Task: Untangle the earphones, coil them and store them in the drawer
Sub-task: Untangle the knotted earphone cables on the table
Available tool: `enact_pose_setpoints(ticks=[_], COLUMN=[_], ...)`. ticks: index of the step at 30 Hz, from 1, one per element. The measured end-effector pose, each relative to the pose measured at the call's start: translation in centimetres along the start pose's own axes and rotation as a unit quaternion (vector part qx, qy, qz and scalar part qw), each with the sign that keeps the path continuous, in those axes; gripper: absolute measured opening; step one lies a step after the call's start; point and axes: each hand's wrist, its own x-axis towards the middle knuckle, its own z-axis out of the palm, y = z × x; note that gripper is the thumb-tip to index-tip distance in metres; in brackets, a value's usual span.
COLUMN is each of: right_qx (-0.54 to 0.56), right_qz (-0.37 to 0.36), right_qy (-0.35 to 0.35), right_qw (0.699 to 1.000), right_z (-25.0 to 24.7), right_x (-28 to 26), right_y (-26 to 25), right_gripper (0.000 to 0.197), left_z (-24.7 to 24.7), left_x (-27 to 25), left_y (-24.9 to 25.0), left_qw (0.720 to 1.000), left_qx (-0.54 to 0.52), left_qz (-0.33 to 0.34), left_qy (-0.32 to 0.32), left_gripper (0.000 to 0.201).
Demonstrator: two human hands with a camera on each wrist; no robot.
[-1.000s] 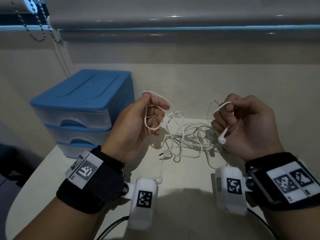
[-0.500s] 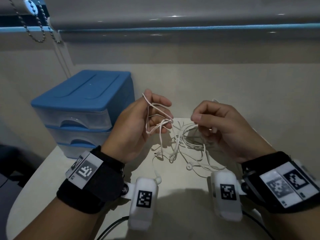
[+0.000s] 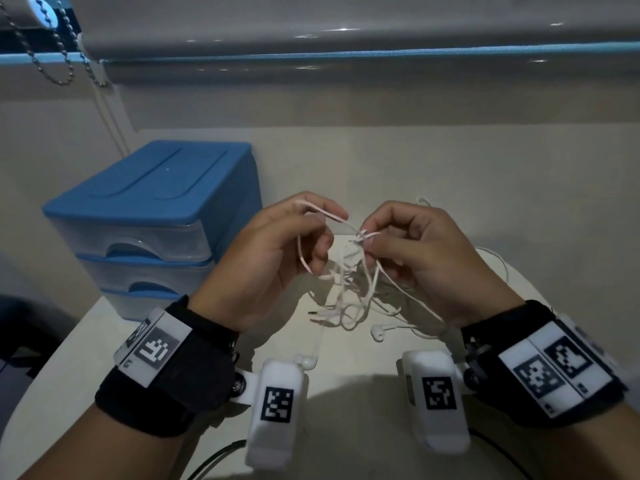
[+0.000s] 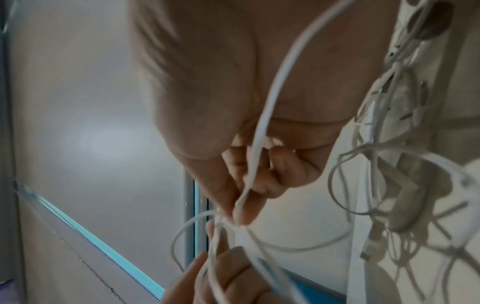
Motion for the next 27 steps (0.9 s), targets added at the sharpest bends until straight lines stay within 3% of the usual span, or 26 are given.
enact_pose_setpoints(ticks=[3, 9, 17, 20, 22, 24, 27], right_qx=[0.021, 0.054, 0.064, 0.002, -0.04, -0.058, -0.084], right_qz=[0.017, 0.029, -0.022, -0.058, -0.079, -0.08, -0.067], right_qy=[0.037, 0.032, 0.055, 0.039, 0.02, 0.0, -0.013], right_qw=[0.999, 0.998, 0.996, 0.998, 0.996, 0.995, 0.994], right_z=[-0.34, -0.4, -0.52, -0.38, 0.11, 0.21, -0.24], right_x=[0.18, 0.26, 0.27, 0.17, 0.04, -0.02, 0.09], right_y=[-0.11, -0.21, -0.38, -0.41, -0.17, 0.17, 0.25], right_gripper=[0.015, 0.015, 0.029, 0.014, 0.016, 0.022, 0.009], left_z=[-0.08, -0.18, 0.0, 0.21, 0.23, 0.13, 0.14], left_x=[-0.04, -0.15, -0.08, -0.08, -0.06, -0.03, -0.12], left_y=[0.02, -0.4, -0.32, -0.38, -0.44, -0.51, -0.46], left_qw=[1.0, 0.976, 0.977, 0.975, 0.975, 0.974, 0.975], left_qx=[0.016, 0.219, 0.207, 0.217, 0.22, 0.222, 0.214], left_qz=[-0.011, -0.011, 0.015, 0.026, 0.029, 0.031, 0.03], left_qy=[-0.017, -0.002, 0.044, 0.042, 0.037, 0.036, 0.041], left_gripper=[0.019, 0.02, 0.007, 0.007, 0.008, 0.009, 0.007])
